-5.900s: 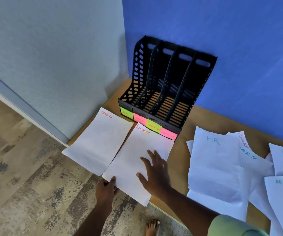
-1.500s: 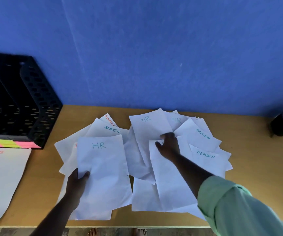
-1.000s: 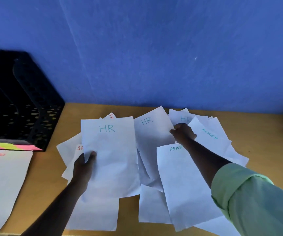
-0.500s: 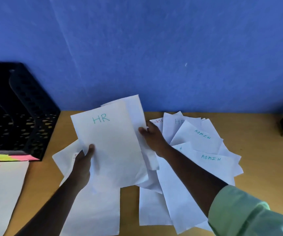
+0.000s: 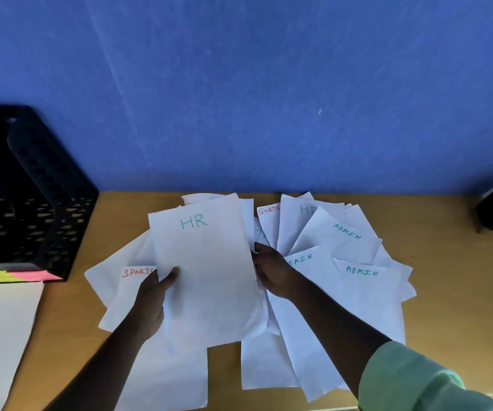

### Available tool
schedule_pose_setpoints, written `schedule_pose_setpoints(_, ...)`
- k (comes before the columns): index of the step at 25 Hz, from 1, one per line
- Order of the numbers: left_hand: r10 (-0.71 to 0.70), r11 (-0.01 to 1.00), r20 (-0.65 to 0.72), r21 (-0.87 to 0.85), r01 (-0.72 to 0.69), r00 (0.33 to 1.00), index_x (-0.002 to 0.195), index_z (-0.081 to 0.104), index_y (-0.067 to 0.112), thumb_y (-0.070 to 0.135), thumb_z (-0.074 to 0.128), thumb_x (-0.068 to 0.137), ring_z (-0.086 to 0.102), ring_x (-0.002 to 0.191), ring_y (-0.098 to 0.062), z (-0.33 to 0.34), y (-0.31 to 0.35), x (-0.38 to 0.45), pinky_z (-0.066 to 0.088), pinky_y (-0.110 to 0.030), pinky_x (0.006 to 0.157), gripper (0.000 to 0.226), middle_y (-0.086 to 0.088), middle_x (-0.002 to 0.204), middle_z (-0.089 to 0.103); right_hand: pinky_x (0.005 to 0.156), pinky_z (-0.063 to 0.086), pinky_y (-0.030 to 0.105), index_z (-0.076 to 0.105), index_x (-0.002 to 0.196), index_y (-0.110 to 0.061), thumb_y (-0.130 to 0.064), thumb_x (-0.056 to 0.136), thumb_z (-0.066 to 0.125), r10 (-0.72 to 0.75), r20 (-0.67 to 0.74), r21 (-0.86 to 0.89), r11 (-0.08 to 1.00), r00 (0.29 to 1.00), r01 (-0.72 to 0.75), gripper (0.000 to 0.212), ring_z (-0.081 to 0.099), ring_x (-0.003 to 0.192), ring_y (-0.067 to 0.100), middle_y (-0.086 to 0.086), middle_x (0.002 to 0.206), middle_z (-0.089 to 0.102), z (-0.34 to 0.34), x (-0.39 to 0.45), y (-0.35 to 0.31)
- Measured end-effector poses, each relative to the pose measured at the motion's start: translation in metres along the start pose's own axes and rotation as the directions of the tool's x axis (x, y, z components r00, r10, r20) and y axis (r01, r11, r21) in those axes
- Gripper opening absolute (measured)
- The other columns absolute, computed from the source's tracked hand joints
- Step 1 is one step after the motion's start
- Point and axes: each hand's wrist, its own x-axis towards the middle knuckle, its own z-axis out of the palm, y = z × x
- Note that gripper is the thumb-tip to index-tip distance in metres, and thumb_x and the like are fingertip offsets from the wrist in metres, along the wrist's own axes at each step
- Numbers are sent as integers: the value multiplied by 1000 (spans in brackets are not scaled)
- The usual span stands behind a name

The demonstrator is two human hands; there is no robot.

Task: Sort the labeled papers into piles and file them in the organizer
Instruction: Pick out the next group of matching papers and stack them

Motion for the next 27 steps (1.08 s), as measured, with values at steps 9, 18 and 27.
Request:
schedule_pose_setpoints(9,-66,958,147,-268,104,987,137,57,16,21,55,98,54,131,-29,8,6,4,34,-49,113,40,-11,140,58,96,47,37,66,127,-3,-7,94,59,56,265,160,982,963,-101,34,65,100,24,10,114,70,-1,-11,-1)
schedule_pose_setpoints(18,-24,1000,-96,5,24,995,122,66,15,23,75,81,67,112,-30,-7,0,8,51,-48,97,43,-6,120,72,87,53,38,69,115,-9,-42,106,49,-108,-397,-475,874,912,-103,40,67,103,31,11,113,71,-20,24,-6)
schedule_pose_setpoints(27,-157,964,-369,145,223,916,115,61,22,33,72,89,66,101,-33,-39,-32,-7,54,-54,90,31,-3,108,71,100,42,43,64,116,-11,-31,91,58,-424,-516,-854,189,745,-484,33,51,120,33,10,125,56,-65,49,-9)
